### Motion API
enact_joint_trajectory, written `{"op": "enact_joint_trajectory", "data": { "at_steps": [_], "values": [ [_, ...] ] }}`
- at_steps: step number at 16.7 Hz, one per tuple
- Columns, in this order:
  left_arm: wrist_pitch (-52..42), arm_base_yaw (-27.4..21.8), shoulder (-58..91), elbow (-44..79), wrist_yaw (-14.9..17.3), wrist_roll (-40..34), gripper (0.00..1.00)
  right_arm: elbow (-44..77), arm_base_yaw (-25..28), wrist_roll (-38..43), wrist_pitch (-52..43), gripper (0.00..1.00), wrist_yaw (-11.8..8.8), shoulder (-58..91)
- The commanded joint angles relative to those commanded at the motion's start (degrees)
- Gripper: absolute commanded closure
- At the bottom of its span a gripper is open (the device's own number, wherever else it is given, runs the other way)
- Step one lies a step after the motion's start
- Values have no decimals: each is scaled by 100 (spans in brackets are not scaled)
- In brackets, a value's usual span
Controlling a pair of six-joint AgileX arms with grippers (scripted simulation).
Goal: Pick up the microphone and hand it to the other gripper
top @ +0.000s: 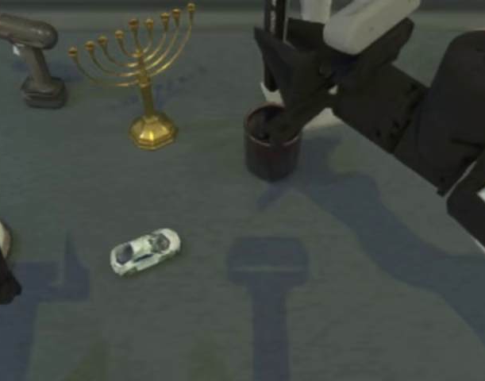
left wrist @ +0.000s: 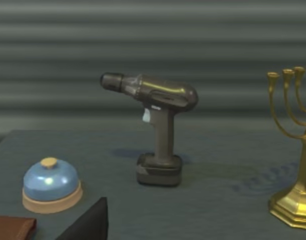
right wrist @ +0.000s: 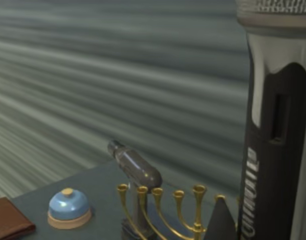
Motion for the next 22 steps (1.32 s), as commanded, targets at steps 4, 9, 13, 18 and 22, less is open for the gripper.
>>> {"op": "enact_joint_trajectory", "data": {
  "at_steps": [4, 9, 13, 18, 22],
  "values": [
    [121, -95, 200, 164, 165, 5, 0, 0, 0, 0, 0, 100, 0, 0],
    [840, -578, 1718, 1147, 1081, 37, 0, 0, 0, 0, 0, 100, 0, 0],
    [1623, -1067, 3606, 2219, 2044, 69, 0, 0, 0, 0, 0, 100, 0, 0],
    [2542, -1654, 5860, 3475, 3184, 85, 0, 0, 0, 0, 0, 100, 0, 0],
    [2976, -1941, 6867, 4067, 3729, 72, 0, 0, 0, 0, 0, 100, 0, 0]
  ]
}}
